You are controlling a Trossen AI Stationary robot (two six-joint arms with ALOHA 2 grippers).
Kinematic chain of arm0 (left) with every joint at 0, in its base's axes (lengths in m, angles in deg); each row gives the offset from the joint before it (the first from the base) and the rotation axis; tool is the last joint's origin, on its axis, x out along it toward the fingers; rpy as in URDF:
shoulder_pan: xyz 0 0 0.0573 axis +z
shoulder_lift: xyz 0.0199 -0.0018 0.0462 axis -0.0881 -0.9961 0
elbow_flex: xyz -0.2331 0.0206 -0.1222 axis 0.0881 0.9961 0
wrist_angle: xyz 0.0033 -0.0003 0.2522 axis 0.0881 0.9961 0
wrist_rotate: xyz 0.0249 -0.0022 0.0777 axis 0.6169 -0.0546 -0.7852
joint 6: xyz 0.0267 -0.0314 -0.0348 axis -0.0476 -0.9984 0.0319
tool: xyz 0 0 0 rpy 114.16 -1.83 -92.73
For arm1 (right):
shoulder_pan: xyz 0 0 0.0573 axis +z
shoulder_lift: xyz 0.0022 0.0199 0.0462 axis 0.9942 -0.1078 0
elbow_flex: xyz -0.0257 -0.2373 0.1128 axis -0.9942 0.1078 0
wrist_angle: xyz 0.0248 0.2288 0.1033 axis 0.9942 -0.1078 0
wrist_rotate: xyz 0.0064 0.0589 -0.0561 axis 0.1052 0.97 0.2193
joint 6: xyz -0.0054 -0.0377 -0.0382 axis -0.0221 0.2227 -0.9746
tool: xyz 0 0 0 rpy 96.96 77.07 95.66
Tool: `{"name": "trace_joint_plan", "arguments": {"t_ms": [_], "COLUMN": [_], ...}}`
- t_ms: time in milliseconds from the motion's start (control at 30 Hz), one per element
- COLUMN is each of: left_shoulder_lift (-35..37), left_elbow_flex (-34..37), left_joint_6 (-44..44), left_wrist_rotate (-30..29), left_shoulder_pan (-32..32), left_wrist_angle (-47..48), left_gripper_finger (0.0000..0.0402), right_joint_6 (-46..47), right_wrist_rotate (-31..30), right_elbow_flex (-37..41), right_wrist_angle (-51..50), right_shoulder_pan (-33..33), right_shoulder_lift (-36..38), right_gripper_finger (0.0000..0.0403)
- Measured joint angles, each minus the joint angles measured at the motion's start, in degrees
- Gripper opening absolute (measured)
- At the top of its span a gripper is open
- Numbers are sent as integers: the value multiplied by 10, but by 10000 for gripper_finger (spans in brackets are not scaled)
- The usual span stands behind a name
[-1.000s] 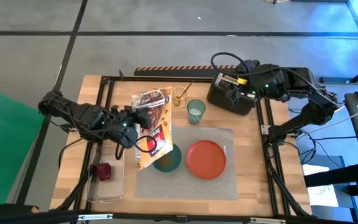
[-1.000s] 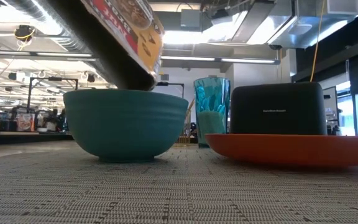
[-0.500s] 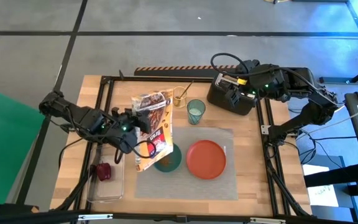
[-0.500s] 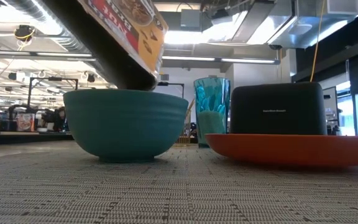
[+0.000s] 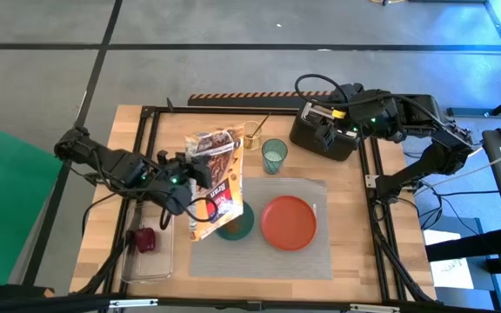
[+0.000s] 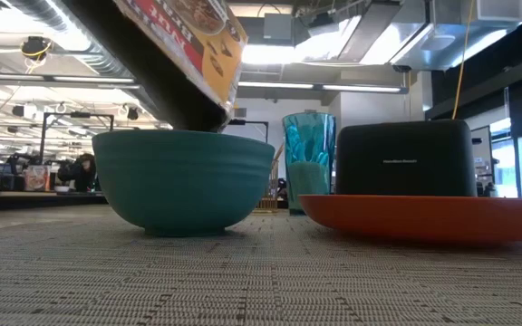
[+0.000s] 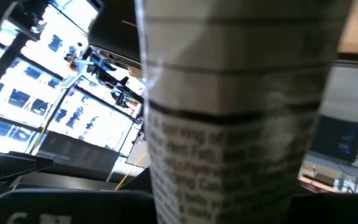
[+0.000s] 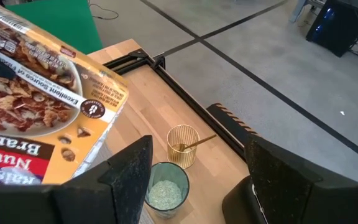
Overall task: Arrange a breakfast setting
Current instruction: Pour the cereals from the cereal box into the green bowl
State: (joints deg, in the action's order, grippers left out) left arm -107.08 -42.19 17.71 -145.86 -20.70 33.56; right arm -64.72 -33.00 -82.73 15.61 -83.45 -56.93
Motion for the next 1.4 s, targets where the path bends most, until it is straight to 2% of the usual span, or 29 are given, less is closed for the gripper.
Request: {"name": "trace_joint_plan", "arguments": {"t_ms": [800, 900, 1400], "left_shoulder_lift": [0, 0, 0], "left_elbow_flex": [0, 0, 0], "left_joint_6": [-15, -42, -28], "left_wrist_rotate": [10, 27, 15], "left_shoulder_pan": [7, 10, 16], "left_wrist_angle": [3, 10, 8], "left_gripper_finger": [92, 92, 92], "right_joint_6": [-15, -16, -21], "right_wrist_rotate": [0, 0, 0], "right_elbow_flex": [0, 0, 0], "right_wrist_angle": [0, 0, 0], "right_shoulder_pan": [0, 0, 0], "right_shoulder_lift": [0, 0, 0], "right_gripper_finger": [246, 246, 246]}}
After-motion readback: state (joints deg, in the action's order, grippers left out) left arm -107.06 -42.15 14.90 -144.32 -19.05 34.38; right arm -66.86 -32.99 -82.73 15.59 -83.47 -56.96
